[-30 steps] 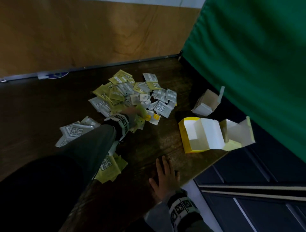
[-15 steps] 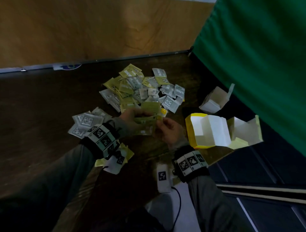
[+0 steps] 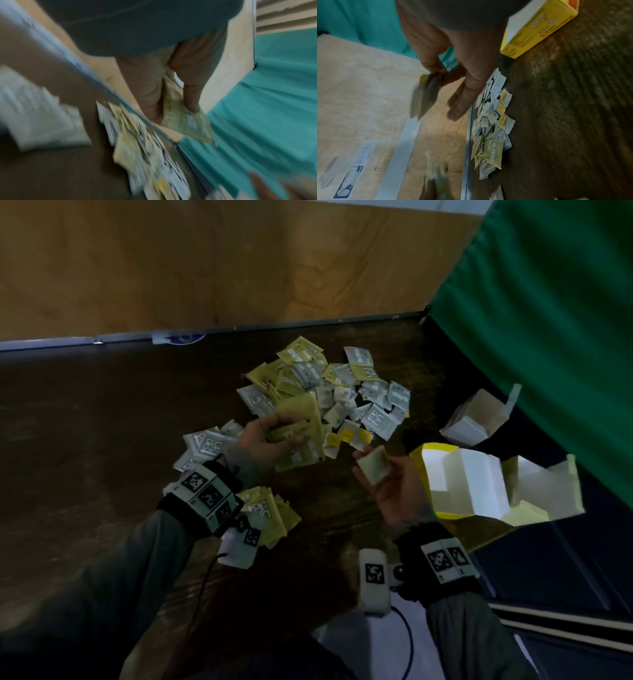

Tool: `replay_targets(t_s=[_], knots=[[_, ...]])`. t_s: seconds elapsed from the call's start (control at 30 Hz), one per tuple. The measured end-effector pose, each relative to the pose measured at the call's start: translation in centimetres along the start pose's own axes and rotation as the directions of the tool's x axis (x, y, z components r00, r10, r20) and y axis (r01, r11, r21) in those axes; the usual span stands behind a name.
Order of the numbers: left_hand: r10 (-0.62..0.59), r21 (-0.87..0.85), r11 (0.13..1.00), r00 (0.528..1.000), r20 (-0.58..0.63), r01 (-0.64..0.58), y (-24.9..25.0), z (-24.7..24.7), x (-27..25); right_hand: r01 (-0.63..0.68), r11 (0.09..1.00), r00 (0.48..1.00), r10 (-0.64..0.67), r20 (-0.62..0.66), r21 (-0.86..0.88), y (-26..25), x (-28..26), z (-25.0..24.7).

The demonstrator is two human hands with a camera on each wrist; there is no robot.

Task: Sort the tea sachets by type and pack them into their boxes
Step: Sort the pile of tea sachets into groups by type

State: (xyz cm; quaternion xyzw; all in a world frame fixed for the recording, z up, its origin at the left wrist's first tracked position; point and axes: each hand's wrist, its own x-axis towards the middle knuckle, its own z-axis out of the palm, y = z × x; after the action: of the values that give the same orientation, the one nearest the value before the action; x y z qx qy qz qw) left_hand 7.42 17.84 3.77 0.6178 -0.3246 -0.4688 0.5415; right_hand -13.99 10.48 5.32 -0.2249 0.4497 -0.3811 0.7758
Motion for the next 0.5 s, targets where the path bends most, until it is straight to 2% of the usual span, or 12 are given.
replay_targets(t_s=[0.07, 0.1, 0.17, 0.2, 0.27, 0.33, 0.4, 0.43, 0.5], knots=[[0.018, 0.101, 0.995, 0.998, -0.065, -0.011, 1.0, -2.0, 0.3, -0.030, 0.999, 0.999, 0.031, -0.013, 0.044, 0.0, 0.2, 0.0], [0.011, 0.159, 0.987, 0.999, -0.051, -0.003, 1.4, -3.0, 0.3, -0.048, 0.998, 0.998, 0.050, -0.038, 0.037, 0.2, 0.2, -0.1], [-0.061, 0.317, 0.947, 0.997, 0.040, 0.045, 1.3, -5.3, 0.3, -0.091, 0.996, 0.990, 0.088, -0.113, -0.025, 1.0, 0.2, -0.3], [-0.138, 0.414, 0.906, 0.987, 0.084, 0.092, 0.9, -6.2, 0.1, -0.122, 0.991, 0.984, 0.114, -0.137, -0.054, 1.6, 0.1, -0.4], [-0.306, 0.624, 0.767, 0.940, 0.149, 0.151, -0.4, -6.8, -0.8, -0.178, 0.982, 0.969, 0.166, -0.182, -0.055, 2.7, 0.2, -1.0], [-0.447, 0.818, 0.570, 0.865, 0.229, 0.078, -1.7, -6.3, -1.9, -0.215, 0.973, 0.951, 0.189, -0.246, -0.081, 3.5, 0.3, -1.6], [-0.558, 0.921, 0.389, 0.801, 0.219, 0.020, -2.9, -5.6, -2.7, -0.273, 0.949, 0.920, 0.209, -0.331, -0.160, 3.9, 1.0, -1.9], [-0.567, 0.954, 0.299, 0.802, 0.188, -0.011, -3.2, -5.3, -3.1, -0.309, 0.932, 0.902, 0.225, -0.368, -0.187, 4.1, 1.6, -2.2], [-0.461, 0.990, 0.129, 0.880, 0.117, -0.064, -3.6, -5.2, -3.4, -0.369, 0.902, 0.882, 0.262, -0.393, -0.225, 4.3, 2.5, -2.3]])
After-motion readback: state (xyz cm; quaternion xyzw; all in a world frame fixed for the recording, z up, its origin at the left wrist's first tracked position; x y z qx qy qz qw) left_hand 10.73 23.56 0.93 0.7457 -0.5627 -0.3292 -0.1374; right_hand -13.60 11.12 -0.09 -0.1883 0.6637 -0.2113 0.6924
